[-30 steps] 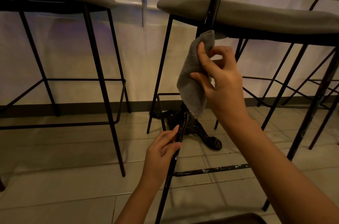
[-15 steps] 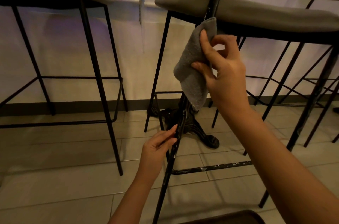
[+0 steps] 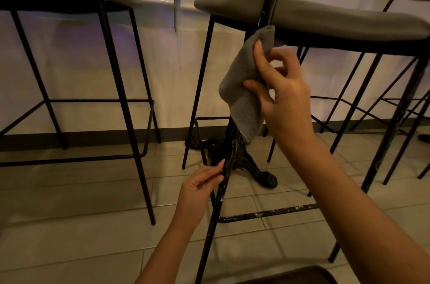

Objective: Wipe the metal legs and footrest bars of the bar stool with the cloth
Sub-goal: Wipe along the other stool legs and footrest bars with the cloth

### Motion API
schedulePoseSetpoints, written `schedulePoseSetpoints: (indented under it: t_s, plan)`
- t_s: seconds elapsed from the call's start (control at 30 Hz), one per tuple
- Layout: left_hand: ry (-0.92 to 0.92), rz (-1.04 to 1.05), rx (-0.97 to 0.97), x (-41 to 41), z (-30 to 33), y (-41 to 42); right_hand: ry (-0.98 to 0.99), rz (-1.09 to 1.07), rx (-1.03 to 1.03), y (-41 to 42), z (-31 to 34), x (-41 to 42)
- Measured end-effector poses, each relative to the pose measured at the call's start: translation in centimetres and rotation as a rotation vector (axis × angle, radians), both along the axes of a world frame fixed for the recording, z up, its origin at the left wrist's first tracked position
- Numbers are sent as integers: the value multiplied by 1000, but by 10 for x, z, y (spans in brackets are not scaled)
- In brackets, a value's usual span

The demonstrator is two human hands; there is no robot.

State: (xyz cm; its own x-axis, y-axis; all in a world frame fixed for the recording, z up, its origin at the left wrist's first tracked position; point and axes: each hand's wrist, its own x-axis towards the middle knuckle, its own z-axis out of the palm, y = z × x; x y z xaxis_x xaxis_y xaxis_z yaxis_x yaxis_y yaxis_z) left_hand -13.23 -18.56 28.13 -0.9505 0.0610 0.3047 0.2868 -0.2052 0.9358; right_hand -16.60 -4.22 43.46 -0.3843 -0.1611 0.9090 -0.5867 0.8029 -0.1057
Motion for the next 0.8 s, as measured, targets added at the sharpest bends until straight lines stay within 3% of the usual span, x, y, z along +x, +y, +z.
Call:
schedulePoseSetpoints:
  t_s: [0.17, 0.47, 0.8]
  plan:
    - [-26, -2, 22, -1, 1, 0, -98, 14, 20, -1, -36, 9]
    - [-14, -10, 3, -3, -1, 0, 17, -2, -19, 2, -5, -1]
    - [-44, -9, 42, -7, -5, 1, -36, -2, 18, -1, -40, 7]
